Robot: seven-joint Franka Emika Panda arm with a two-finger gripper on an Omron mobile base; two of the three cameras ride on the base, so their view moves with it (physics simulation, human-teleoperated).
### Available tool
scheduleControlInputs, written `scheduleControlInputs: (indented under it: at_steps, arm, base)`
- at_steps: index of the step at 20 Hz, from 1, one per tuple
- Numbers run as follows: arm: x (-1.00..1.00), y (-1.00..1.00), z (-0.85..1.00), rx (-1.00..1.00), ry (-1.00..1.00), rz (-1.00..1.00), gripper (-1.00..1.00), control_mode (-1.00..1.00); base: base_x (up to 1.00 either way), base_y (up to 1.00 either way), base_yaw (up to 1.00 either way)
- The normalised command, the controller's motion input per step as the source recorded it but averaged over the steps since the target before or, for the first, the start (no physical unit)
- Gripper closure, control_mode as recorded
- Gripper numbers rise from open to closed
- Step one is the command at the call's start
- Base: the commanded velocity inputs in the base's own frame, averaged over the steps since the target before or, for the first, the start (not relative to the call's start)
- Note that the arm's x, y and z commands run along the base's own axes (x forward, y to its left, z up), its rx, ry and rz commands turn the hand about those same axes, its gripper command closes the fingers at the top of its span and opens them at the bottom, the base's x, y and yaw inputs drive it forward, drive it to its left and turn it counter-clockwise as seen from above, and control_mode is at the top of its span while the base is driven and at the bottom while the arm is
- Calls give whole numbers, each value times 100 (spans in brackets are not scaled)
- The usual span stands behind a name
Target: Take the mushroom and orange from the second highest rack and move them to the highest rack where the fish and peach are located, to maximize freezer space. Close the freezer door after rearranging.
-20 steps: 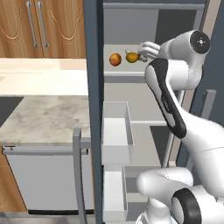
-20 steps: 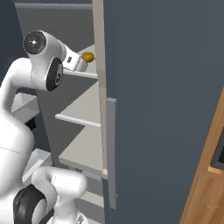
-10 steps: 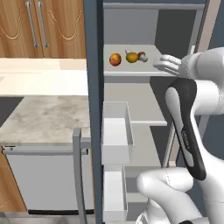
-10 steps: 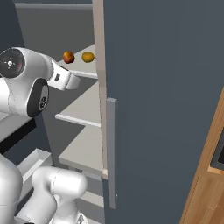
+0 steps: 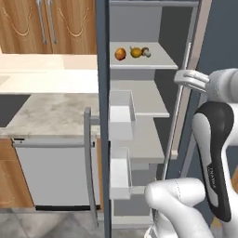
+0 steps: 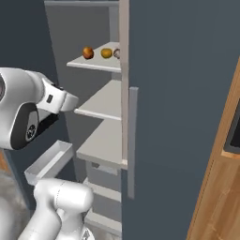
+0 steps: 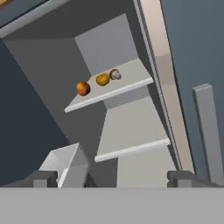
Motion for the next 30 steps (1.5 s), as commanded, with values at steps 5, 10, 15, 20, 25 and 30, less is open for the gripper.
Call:
scheduleControlInputs:
  at_steps: [5, 10, 15, 20, 25, 30]
  arm:
    - [0, 0, 0, 0, 0, 0, -100, 100]
    - [0, 0, 0, 0, 0, 0, -100, 100]
    - [0, 0, 0, 0, 0, 0, -100, 100]
    - [0, 0, 0, 0, 0, 0, -100, 100]
    - [0, 0, 0, 0, 0, 0, -100, 100]
    - [0, 0, 0, 0, 0, 0, -100, 100]
  base:
    - [-100, 26, -32]
    - [-95, 79, -52]
    - [-86, 90, -52]
    - [-28, 99, -44]
    - [4, 100, -37]
    - [31, 100, -29]
